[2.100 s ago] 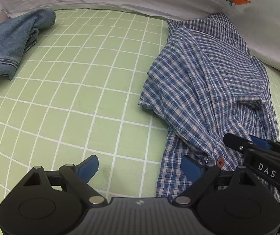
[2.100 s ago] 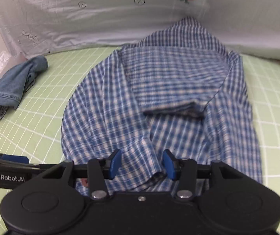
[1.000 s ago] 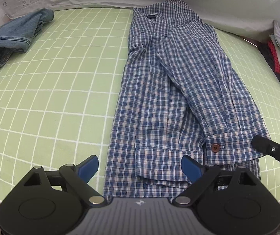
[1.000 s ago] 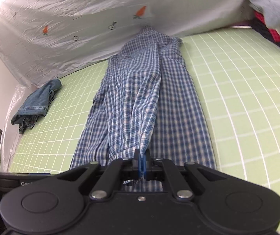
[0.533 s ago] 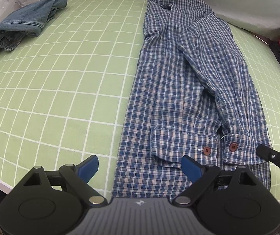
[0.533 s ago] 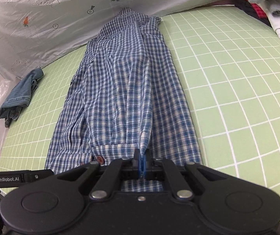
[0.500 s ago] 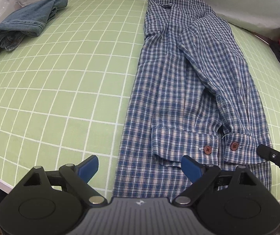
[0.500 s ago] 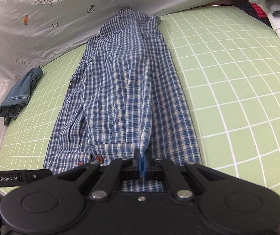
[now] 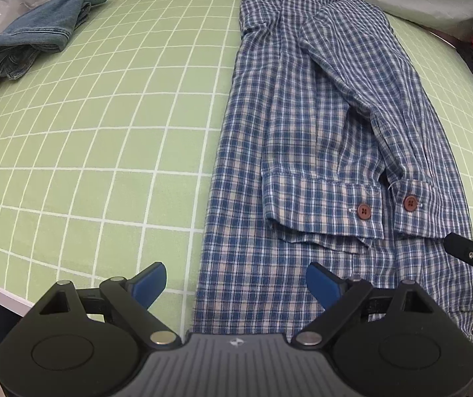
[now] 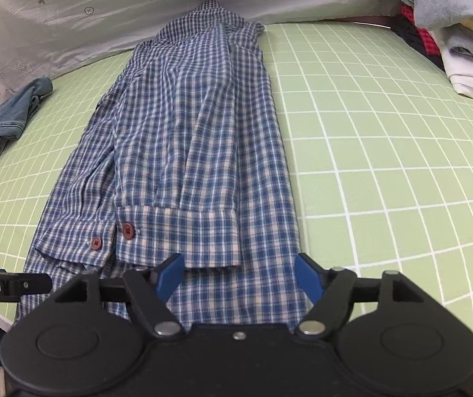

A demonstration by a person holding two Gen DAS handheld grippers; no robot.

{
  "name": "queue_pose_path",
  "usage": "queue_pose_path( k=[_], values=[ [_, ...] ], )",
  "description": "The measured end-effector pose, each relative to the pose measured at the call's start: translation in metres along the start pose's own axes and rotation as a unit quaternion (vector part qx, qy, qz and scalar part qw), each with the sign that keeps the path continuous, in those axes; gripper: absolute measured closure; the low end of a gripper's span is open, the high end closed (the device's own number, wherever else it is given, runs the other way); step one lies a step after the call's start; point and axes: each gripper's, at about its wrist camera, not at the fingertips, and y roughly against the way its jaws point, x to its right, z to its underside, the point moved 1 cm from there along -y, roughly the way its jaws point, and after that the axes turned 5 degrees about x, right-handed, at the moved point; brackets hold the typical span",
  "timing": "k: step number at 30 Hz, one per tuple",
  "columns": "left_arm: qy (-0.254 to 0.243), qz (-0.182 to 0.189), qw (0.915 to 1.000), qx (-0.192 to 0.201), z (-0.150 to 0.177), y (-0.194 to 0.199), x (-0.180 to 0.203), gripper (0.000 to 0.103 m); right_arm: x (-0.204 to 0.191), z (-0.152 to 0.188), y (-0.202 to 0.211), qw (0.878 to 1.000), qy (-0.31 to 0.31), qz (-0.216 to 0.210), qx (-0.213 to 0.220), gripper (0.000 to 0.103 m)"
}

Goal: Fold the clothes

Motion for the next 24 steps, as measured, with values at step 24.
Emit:
queue_pose_path(
  k=[24],
  values=[
    [-0.069,0.019,0.9974,-0.012,0.036,0.004,0.026,0.017,-0.005,0.039,0.002,0.998,0.032,0.034,-0.046,0.01]
  ],
)
